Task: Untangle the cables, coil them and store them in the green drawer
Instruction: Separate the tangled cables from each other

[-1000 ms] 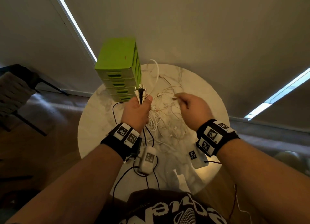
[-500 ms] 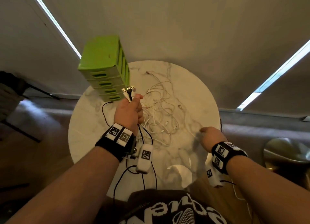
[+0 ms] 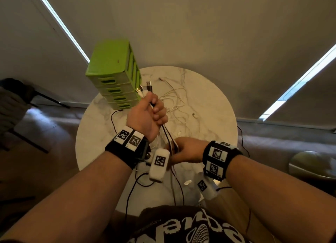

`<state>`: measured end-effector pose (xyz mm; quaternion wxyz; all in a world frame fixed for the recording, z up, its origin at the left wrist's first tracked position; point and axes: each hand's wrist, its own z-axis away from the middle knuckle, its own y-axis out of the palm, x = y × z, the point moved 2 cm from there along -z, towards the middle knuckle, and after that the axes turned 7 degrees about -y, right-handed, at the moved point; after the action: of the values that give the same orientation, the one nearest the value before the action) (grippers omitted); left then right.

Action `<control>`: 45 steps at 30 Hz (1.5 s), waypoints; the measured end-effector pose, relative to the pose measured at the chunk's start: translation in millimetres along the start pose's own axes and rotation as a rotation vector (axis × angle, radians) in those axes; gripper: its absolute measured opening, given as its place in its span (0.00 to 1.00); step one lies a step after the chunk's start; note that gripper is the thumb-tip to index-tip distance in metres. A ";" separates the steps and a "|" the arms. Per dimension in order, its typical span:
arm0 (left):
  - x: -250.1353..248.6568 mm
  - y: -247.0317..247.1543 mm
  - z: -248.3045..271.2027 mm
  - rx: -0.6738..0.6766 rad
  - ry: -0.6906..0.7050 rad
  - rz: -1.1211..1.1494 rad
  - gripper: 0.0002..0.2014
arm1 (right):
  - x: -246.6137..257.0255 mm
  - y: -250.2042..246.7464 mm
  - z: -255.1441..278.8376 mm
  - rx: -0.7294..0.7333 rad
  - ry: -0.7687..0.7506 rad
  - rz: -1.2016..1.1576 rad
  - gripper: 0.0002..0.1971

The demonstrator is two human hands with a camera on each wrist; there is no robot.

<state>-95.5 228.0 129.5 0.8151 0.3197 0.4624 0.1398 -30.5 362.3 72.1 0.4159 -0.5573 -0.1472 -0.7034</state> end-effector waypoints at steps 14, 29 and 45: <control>1.6 -20.5 6.3 -0.138 -0.068 0.101 0.21 | -94.3 -63.7 41.0 -0.873 0.325 -0.020 0.21; -46.9 -51.2 3.5 -0.315 0.298 0.367 0.24 | -160.0 -49.4 65.4 -0.267 0.678 0.471 0.31; -0.8 -7.0 1.5 -0.038 0.153 0.123 0.18 | -79.5 -11.1 16.6 -0.274 0.244 0.195 0.30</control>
<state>-95.2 221.7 126.1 0.7732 0.3204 0.4999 0.2225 -25.2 413.6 8.5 0.4169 -0.5309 0.0559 -0.7356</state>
